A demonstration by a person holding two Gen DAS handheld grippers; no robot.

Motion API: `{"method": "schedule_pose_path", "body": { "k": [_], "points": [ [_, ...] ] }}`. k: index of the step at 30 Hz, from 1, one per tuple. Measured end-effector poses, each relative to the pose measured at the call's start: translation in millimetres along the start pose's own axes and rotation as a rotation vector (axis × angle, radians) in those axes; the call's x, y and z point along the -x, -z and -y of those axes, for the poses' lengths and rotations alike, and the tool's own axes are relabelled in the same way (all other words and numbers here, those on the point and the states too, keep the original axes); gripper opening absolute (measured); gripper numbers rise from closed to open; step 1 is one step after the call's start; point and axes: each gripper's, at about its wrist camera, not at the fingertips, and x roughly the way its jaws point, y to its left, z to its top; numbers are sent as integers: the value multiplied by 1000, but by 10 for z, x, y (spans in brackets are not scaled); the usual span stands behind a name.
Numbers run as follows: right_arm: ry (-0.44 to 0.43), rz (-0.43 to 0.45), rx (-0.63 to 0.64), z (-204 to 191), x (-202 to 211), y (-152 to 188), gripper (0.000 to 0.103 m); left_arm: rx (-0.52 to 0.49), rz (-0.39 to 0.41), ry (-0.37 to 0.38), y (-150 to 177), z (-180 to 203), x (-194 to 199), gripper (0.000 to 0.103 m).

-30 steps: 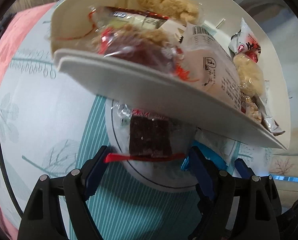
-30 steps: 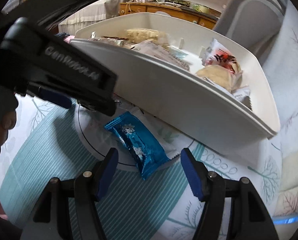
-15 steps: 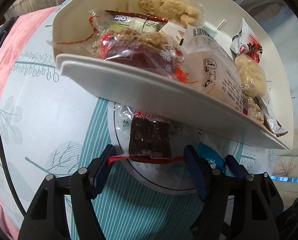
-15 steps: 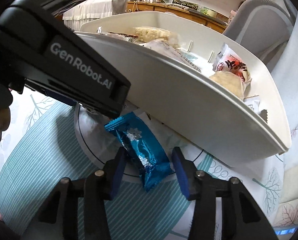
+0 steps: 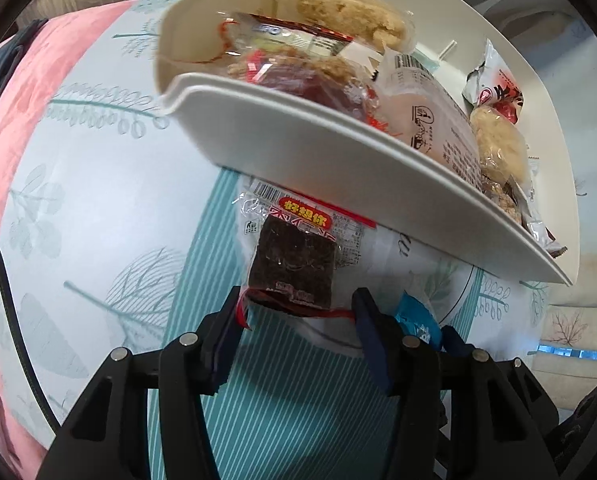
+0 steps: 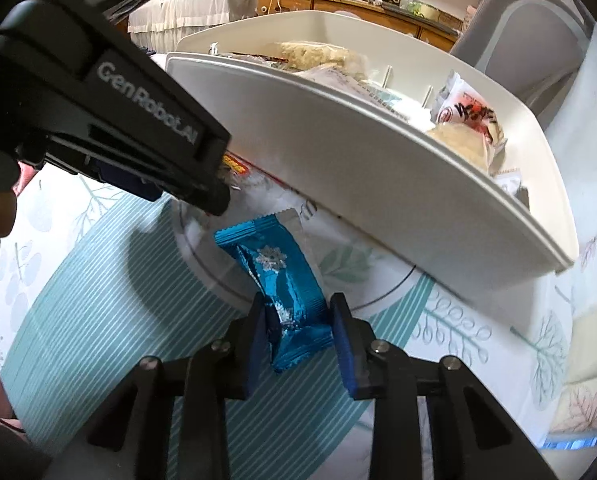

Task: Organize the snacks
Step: 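Grasp the small red-labeled bag with the left tool while the right tool grasps the blue-wrapped snack, then lift both held snacks up off the table toward the tray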

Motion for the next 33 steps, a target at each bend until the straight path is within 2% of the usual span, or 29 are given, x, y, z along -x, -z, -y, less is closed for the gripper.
{"method": "schedule_pose_path", "body": {
  "k": [6,7,8,10,11,14,23,28,33],
  "points": [
    [-52,-29,-60,-2,106,90,30,12,14,-13,189,-123,278,52],
    [-61,-32,-70,3,126,99,30,18,16,-14,218,-133,330,49],
    [-67,-37,-80,1,147,104,30,24,18,-8,234,-141,378,19],
    [-78,-37,-86,-18,168,108,29,43,8,-12,261,-201,454,19],
    [-87,-34,-87,-30,195,106,29,54,6,2,277,-235,496,14],
    [-112,-18,-82,-84,279,77,29,77,14,22,296,-276,594,11],
    [-133,24,-66,-235,452,-14,29,90,36,59,309,-443,789,11],
    [-109,25,-70,-227,509,-20,29,67,61,62,285,-426,790,23],
    [-89,13,-97,-160,530,-3,29,-6,49,43,234,-331,670,37]
  ]
}}
